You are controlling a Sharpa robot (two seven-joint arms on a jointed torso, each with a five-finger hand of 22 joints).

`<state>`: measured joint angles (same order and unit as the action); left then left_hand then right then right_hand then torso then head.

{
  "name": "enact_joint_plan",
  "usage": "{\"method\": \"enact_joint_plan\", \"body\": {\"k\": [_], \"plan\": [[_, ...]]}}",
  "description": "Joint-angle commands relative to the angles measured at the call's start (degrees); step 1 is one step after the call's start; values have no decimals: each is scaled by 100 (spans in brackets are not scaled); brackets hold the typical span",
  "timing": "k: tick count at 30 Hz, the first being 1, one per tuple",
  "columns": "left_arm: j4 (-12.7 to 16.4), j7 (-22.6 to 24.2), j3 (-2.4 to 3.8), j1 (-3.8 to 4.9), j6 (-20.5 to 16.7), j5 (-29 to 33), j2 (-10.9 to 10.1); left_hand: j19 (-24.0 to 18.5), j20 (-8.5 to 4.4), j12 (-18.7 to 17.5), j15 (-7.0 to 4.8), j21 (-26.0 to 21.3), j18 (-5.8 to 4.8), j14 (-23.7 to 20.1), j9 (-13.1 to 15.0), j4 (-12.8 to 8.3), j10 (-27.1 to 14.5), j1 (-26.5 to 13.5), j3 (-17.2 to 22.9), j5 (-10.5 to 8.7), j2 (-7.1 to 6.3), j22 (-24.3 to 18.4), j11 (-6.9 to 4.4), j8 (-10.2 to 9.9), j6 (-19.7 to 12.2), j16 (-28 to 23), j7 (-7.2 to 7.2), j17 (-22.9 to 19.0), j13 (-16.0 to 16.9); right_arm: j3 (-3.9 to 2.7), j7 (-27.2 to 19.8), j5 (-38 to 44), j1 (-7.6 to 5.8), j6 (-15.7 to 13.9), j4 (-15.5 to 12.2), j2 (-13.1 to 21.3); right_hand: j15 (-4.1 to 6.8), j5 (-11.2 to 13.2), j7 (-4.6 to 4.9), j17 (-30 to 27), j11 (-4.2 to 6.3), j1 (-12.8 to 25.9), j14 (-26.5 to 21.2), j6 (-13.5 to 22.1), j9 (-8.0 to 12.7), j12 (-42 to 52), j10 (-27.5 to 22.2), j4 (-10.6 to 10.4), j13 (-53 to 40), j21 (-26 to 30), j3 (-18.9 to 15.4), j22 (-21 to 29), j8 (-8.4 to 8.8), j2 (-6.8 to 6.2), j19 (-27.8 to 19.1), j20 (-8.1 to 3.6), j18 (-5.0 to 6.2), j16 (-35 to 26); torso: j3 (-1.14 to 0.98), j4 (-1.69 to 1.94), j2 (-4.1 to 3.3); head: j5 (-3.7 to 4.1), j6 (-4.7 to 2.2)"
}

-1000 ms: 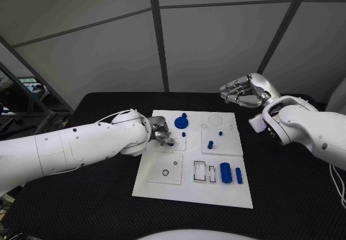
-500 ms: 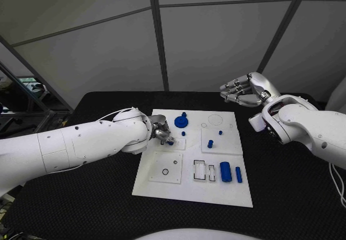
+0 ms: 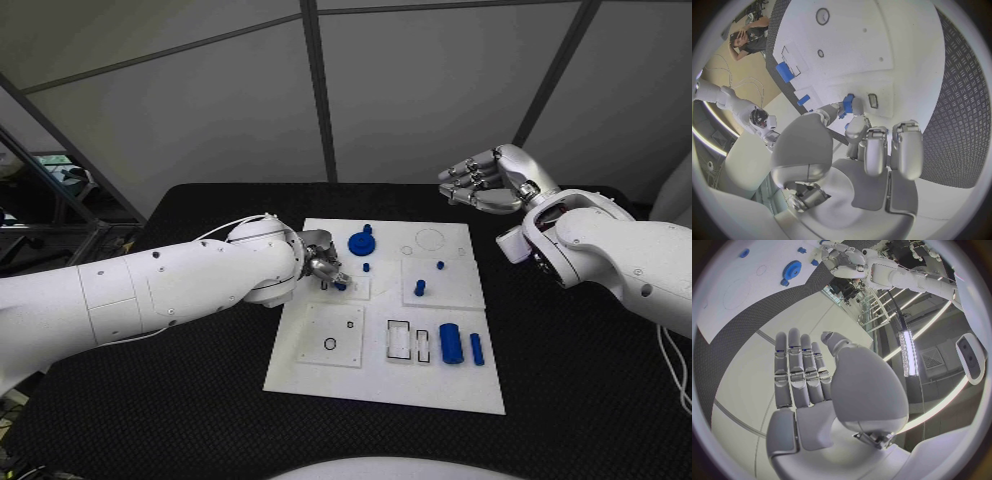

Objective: Assemble the parts on the task board

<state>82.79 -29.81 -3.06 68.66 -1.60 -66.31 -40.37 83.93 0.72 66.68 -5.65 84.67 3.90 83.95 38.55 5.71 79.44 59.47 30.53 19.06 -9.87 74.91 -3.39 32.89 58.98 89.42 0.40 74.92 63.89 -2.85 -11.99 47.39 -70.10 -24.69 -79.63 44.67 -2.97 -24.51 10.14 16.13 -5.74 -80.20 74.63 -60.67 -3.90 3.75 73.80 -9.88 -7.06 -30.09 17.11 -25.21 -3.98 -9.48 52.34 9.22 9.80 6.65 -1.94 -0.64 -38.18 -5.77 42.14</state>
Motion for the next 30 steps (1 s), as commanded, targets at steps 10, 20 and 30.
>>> {"method": "enact_joint_plan", "body": {"k": [10,20,30], "plan": [[-54,-45,-34,-49,190,-3,75,218,-41,71,-54,44,-208,595,-1,255,61,-258,-534,-30,92,729,6,-47,96,32,-2,1477,57,-4,-8,73,-11,39,-7,-2,-19,-41,3,-13,-19,50,28,55,5,-21,-29,-29,17,48,-1,11,23,4,9,39,52,-49,1,1,1,9,4],[-94,-45,-34,-48,123,-3,97,228,-41,93,-52,51,-212,595,2,477,75,-383,-963,-32,181,752,9,-64,129,32,0,1477,92,-4,-2,74,-11,38,-9,-2,-23,-46,7,-15,-22,65,26,60,5,-20,-34,-36,24,58,-4,16,23,3,8,42,51,-59,2,3,0,19,0],[-114,-46,-33,-48,79,-3,91,232,-41,96,-52,51,-213,595,7,715,77,-448,-1471,-34,252,765,9,-83,144,32,-1,1478,110,-4,9,74,-11,54,-13,8,-27,-50,10,-19,-26,82,22,67,6,-20,-42,-44,31,70,-8,23,25,1,5,46,51,-70,5,1,-1,28,-4]]}}
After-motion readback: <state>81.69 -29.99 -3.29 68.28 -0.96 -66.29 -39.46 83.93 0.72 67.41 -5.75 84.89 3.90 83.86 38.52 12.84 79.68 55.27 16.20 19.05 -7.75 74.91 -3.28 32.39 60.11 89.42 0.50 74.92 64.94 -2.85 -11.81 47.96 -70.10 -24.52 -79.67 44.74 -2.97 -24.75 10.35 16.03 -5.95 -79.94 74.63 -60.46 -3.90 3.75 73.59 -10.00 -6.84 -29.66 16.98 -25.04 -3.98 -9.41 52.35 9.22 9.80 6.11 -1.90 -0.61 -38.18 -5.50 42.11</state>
